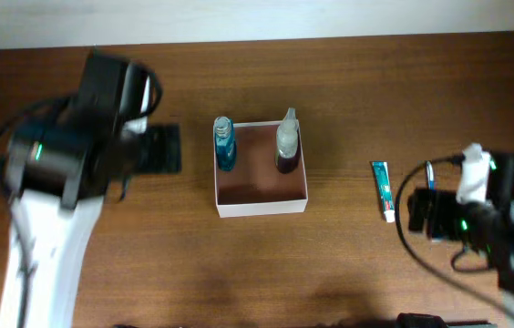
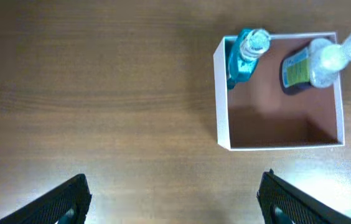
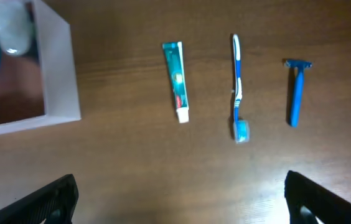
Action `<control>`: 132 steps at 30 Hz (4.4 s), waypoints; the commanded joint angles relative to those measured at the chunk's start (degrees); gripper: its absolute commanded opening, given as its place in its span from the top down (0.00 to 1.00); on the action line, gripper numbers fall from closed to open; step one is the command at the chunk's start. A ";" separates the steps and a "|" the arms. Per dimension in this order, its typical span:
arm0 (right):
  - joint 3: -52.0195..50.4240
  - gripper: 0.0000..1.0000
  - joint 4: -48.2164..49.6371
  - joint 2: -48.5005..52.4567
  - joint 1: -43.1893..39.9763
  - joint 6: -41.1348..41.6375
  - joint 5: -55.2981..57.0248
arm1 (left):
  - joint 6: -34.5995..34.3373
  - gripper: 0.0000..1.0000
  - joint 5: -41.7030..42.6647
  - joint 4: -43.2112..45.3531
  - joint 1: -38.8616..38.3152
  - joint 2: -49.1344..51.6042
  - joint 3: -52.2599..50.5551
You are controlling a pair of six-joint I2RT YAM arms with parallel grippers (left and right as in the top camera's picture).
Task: Pack container
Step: 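Retract the left arm and grasp the green toothpaste tube with the right gripper, then carry the toothpaste tube into the box and release it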
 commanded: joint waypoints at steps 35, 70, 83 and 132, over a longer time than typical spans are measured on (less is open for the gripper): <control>0.63 0.00 16.06 51.01 0.33 -5.33 -2.32 | -0.09 0.01 5.64 30.05 15.80 -0.57 -48.72; 0.37 0.54 17.46 63.60 0.33 -5.35 -2.29 | -0.13 0.01 5.68 31.32 15.80 3.23 -48.72; 0.37 0.94 16.70 63.60 0.33 -5.35 -2.29 | -0.13 0.01 5.68 31.32 15.80 3.23 -48.72; 13.86 0.45 21.24 53.00 45.64 -32.30 5.01 | 6.75 0.01 10.19 29.53 28.92 3.21 -44.96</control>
